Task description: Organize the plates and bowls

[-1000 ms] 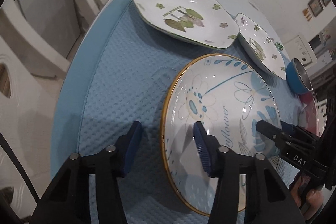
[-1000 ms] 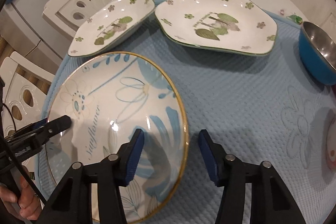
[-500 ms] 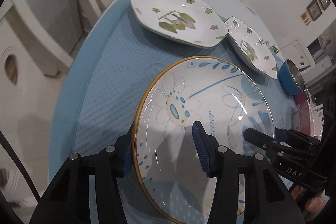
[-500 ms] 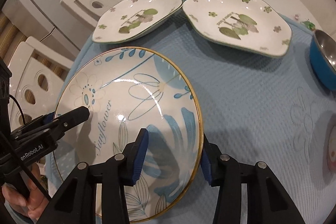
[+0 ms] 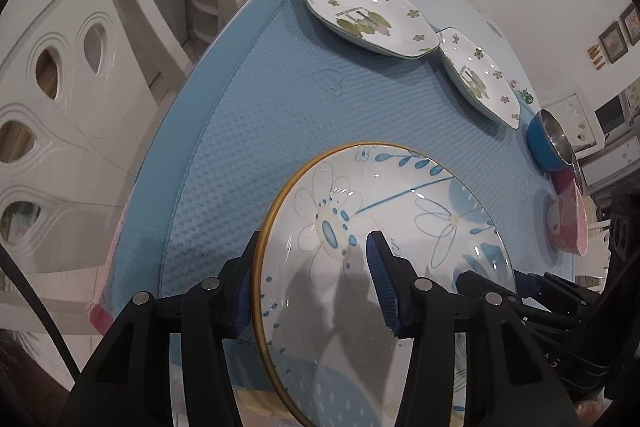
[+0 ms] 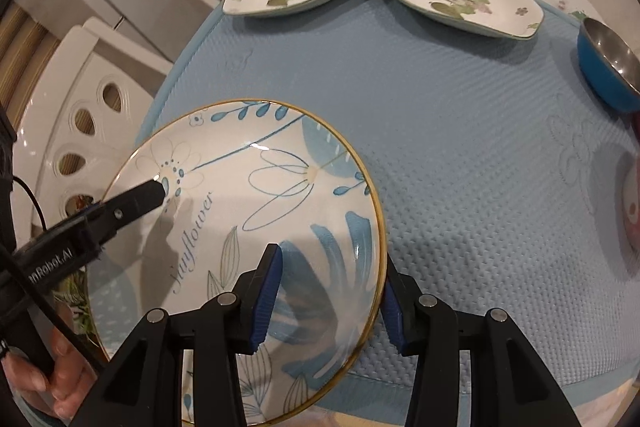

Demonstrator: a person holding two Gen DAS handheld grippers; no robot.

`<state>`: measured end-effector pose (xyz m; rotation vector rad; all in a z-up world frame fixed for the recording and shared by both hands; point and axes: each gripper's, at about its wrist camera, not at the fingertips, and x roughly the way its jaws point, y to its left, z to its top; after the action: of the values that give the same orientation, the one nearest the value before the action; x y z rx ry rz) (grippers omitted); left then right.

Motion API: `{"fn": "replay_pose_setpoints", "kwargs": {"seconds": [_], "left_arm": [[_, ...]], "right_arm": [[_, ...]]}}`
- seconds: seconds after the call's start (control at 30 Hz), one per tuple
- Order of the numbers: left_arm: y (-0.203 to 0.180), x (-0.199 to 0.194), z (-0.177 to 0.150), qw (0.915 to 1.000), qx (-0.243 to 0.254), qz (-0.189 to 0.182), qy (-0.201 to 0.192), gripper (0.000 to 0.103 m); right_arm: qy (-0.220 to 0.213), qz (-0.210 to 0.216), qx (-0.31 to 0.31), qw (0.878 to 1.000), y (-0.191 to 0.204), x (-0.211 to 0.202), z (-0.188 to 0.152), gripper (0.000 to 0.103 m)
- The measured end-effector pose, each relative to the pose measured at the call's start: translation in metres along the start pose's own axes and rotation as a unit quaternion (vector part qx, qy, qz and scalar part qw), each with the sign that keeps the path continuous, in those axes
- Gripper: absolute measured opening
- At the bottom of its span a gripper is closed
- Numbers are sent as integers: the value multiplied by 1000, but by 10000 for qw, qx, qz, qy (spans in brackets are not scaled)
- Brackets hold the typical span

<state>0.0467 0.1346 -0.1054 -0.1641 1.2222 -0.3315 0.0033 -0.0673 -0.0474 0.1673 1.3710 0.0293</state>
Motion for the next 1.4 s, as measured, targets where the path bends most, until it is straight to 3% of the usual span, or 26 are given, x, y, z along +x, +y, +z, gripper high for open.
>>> {"fn": "replay_pose_setpoints", "kwargs": {"seconds": [0.23, 0.4, 0.57, 0.63, 0.7, 0.73, 0.9, 1.03, 1.17, 1.4], "left_arm": [[7, 22, -14, 9998, 45, 186, 99, 46], [13, 0, 8, 9981, 317, 452, -286, 46], [16, -22, 63, 9964, 321, 180, -765, 48], [13, -21, 91, 9951, 378, 77, -914, 54], [7, -12, 123, 9940, 328, 113, -1033, 71], [9, -6, 140, 9937, 247, 72, -1092, 71], [20, 45, 204, 9962, -158, -282, -808, 71], [22, 80, 234, 9966, -271, -374, -688, 69], [21, 106, 250, 9976, -244, -376, -536, 60], [22, 133, 265, 9972, -77, -405, -630, 56]], "right_arm": [[88, -221, -364, 9991, 8, 21, -14, 44], [-124, -391, -661, 9970, 7, 4, -6, 44], [-659, -171, -225, 9974, -9, -28, 37, 44], [-958, -42, -24, 9954, -10, -36, 66, 59], [-1142, 65, 247, 9931, -11, -35, 98, 70], [-1197, 128, 386, 9920, -12, -32, 109, 70], [-1011, 366, 1019, 9890, -17, 12, 167, 70], [-894, 297, 1137, 9890, -18, 39, 192, 62], [-794, 343, 1189, 9891, -18, 64, 209, 57], [-838, 371, 903, 9917, -20, 81, 233, 31]]}}
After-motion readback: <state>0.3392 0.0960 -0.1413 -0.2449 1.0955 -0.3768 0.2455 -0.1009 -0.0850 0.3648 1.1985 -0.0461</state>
